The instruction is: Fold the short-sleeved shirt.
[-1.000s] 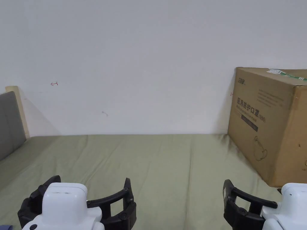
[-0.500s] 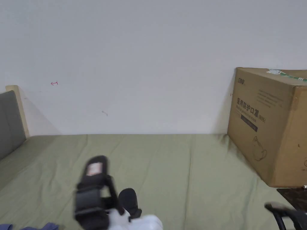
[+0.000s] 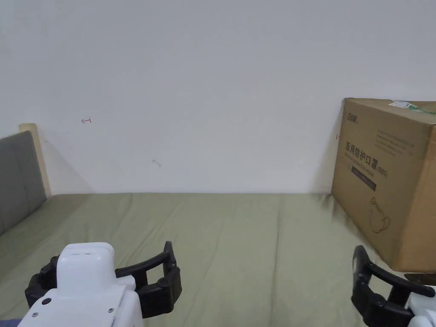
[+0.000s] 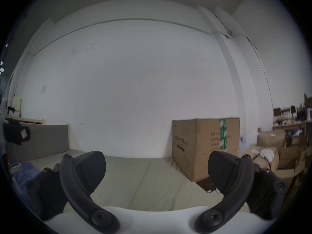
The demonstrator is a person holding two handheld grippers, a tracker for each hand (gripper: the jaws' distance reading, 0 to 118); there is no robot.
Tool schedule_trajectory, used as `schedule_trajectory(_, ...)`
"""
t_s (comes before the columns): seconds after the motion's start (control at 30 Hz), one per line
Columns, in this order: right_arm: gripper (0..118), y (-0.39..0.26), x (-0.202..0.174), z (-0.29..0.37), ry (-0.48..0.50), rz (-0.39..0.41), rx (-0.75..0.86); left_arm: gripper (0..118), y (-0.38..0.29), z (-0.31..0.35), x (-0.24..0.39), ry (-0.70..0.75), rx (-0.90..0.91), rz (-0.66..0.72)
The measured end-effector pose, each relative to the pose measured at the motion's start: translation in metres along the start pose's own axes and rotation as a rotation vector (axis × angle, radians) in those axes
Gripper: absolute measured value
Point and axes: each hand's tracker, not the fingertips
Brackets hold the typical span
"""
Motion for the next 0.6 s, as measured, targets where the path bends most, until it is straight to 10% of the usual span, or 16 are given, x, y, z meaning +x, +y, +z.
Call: schedule_trajectory(0.6, 118, -0.004, 0.003, -0.008, -0.011, -0.133, -0.156, 118, 0.006, 0.014, 0.016, -0.050, 0.065, -0.071)
